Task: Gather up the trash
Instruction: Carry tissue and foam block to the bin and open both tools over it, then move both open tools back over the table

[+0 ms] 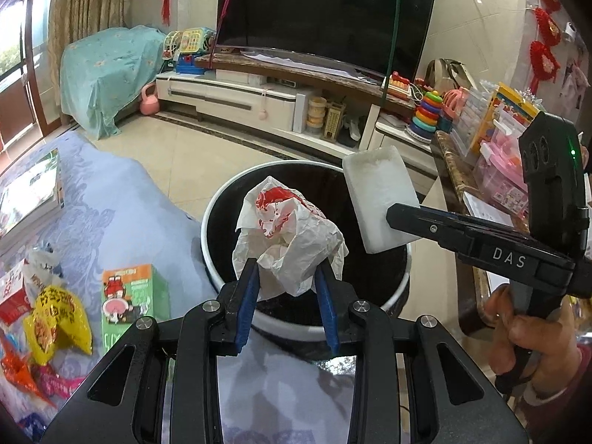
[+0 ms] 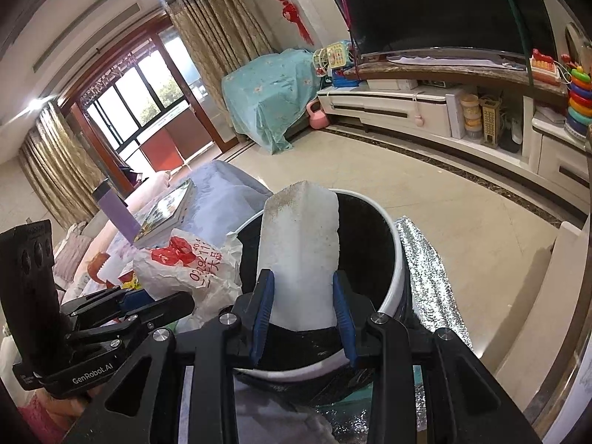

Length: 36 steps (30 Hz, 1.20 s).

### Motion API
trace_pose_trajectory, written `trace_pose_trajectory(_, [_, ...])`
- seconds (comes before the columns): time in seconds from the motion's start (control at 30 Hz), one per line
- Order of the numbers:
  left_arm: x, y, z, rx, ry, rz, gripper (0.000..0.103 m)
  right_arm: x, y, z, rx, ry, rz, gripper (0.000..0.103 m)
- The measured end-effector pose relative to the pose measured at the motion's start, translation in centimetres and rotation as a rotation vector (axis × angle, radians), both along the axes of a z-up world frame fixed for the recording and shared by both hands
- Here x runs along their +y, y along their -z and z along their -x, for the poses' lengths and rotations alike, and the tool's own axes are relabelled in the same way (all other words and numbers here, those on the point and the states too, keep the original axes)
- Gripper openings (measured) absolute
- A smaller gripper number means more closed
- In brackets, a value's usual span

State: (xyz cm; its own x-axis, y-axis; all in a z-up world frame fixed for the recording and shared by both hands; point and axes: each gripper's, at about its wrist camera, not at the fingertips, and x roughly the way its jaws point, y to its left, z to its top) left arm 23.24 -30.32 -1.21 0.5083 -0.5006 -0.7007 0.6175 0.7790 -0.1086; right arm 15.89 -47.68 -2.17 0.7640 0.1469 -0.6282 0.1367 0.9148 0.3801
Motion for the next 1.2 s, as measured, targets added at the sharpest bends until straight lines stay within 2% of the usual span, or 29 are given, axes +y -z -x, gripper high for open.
trace_pose_trajectory(0.17, [-0.6,0.5,-0.6,0.002,0.002,-0.012,0.036,-0.2,0.0,-0.5,0.009,0.013,0.021,0.037])
trace_pose_trajectory(0.2, [-0.7,0.6,-0.6,0.005,0.002,-0.016,0.041,-0.1,-0.1,-0.4,0.010,0.017,0.028,0.038])
trace_pose_trajectory(0.27, [-0.9,0.6,-0.7,0.001,-0.009,-0.028,0.058,-0.1,-0.1,-0.4,0.015,0.021,0.036,0.041])
trace_pose_trajectory(0.3, [-0.9,0.6,-0.7,-0.005,-0.017,-0.032,0.065,-0.2,-0.1,-0.6,0.019,0.021,0.033,0.050])
trace_pose_trajectory(0.6, [2.0,0.2,1.1,-0.029,-0.066,0.004,0.074,0.0,-0.7,0.7,-0.011,0.034,0.016,0.075])
trace_pose_trajectory(0.8, [5.3,0.4,3.1,-0.032,-0.116,0.023,0.076,2.7,-1.1,2.1,-0.050,0.017,0.011,0.089])
trace_pose_trajectory(1.1, [11.4,1.0,5.8,-0.028,-0.219,0.052,0.078,7.7,-0.6,3.0,-0.052,-0.045,-0.024,0.097])
trace_pose_trajectory(1.2, [13.3,1.2,6.4,-0.026,-0.248,0.057,0.082,9.4,-0.2,3.0,-0.042,-0.076,-0.028,0.099])
